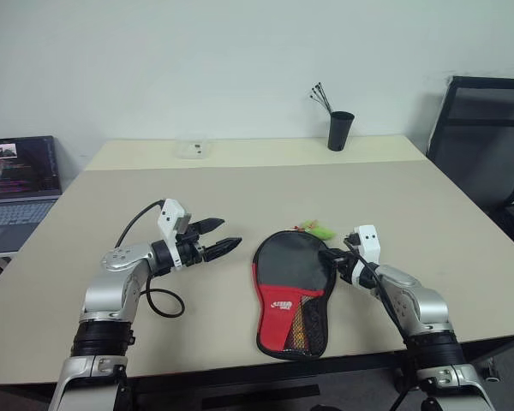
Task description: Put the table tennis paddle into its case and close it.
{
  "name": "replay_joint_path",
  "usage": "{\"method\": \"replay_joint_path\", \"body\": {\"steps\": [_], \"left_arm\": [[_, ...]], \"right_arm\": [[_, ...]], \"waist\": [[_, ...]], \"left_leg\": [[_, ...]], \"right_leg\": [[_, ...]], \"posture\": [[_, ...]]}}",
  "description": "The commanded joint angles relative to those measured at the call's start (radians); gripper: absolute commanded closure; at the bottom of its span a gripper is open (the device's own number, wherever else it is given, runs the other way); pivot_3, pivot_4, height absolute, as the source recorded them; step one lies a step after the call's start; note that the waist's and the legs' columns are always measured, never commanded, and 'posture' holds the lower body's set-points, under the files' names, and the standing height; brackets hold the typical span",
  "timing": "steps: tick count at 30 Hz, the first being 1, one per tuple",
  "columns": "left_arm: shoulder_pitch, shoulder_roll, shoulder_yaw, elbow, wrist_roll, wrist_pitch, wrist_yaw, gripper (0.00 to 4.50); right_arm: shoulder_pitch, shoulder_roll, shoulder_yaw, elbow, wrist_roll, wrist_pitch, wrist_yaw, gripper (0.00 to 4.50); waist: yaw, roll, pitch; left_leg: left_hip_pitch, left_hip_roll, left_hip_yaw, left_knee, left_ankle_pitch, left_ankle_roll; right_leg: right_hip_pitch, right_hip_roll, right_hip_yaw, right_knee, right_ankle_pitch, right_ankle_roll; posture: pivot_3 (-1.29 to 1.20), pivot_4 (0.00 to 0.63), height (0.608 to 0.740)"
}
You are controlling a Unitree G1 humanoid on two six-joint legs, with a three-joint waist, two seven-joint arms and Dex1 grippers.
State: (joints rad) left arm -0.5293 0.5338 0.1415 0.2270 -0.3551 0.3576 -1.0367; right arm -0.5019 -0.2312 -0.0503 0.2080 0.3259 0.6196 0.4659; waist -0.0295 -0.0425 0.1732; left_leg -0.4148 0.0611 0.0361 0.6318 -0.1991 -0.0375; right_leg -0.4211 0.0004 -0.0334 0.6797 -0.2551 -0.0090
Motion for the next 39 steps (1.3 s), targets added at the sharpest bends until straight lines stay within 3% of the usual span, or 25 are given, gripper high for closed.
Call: {"method": "replay_joint_path", "body": {"steps": [1, 8, 20, 24, 29, 34, 39], "left_arm": [[-0.031, 0.012, 0.001, -0.051, -0.028, 0.003, 0.002, 0.45], [-0.026, 0.009, -0.004, -0.065, -0.030, 0.010, 0.008, 0.45], [-0.023, 0.012, -0.023, -0.066, -0.017, -0.007, 0.008, 0.45], [-0.027, 0.008, -0.041, -0.057, -0.005, -0.024, -0.001, 0.45], [-0.041, 0.002, -0.078, -0.036, 0.009, -0.058, -0.017, 0.45], [-0.058, -0.022, -0.124, -0.012, 0.027, -0.095, -0.029, 0.45], [-0.080, -0.061, -0.179, 0.063, 0.060, -0.149, -0.046, 0.45]], "right_arm": [[-0.033, 0.000, 0.045, 0.019, -0.024, -0.053, 0.048, 4.40], [-0.067, 0.015, 0.097, 0.047, -0.044, -0.088, 0.117, 4.45], [-0.061, 0.003, 0.127, 0.053, -0.098, -0.045, 0.095, 4.45], [-0.039, -0.016, 0.112, 0.015, -0.104, -0.001, 0.071, 3.49], [0.039, -0.073, 0.098, -0.158, -0.075, 0.104, 0.083, 1.74], [0.077, -0.144, 0.023, -0.360, 0.063, 0.237, 0.145, 0.03], [-0.007, -0.135, -0.023, -0.324, 0.083, 0.242, 0.097, 0.03]], "waist": [[-0.003, 0.000, 0.000], [-0.005, 0.000, 0.000], [-0.003, 0.000, 0.000], [-0.001, 0.000, 0.000], [0.002, 0.000, 0.000], [0.004, 0.001, 0.000], [0.001, 0.001, 0.001]], "left_leg": [[0.000, 0.000, 0.000, 0.000, 0.000, 0.000], [0.001, 0.002, 0.000, -0.001, 0.000, 0.000], [0.001, 0.002, 0.000, -0.002, 0.000, 0.000], [0.001, 0.001, 0.000, -0.002, 0.000, 0.000], [0.001, 0.001, 0.000, -0.002, 0.000, 0.000], [0.000, 0.001, 0.000, -0.002, 0.000, 0.000], [0.001, 0.001, 0.000, -0.002, 0.000, 0.000]], "right_leg": [[0.000, 0.000, 0.000, 0.000, 0.000, 0.000], [0.000, 0.001, 0.001, 0.000, 0.000, 0.000], [-0.001, 0.001, 0.001, 0.000, -0.001, -0.001], [0.000, 0.001, 0.000, 0.000, -0.001, -0.002], [0.000, 0.001, 0.000, 0.000, -0.001, -0.002], [0.000, 0.001, 0.000, 0.000, -0.001, -0.002], [0.000, 0.001, -0.001, 0.000, -0.001, -0.002]], "posture": [[0.00, 0.150, 0.740], [0.00, 0.150, 0.740], [0.00, 0.150, 0.740], [0.00, 0.150, 0.740], [0.00, 0.150, 0.740], [0.00, 0.150, 0.740], [0.00, 0.150, 0.740]]}}
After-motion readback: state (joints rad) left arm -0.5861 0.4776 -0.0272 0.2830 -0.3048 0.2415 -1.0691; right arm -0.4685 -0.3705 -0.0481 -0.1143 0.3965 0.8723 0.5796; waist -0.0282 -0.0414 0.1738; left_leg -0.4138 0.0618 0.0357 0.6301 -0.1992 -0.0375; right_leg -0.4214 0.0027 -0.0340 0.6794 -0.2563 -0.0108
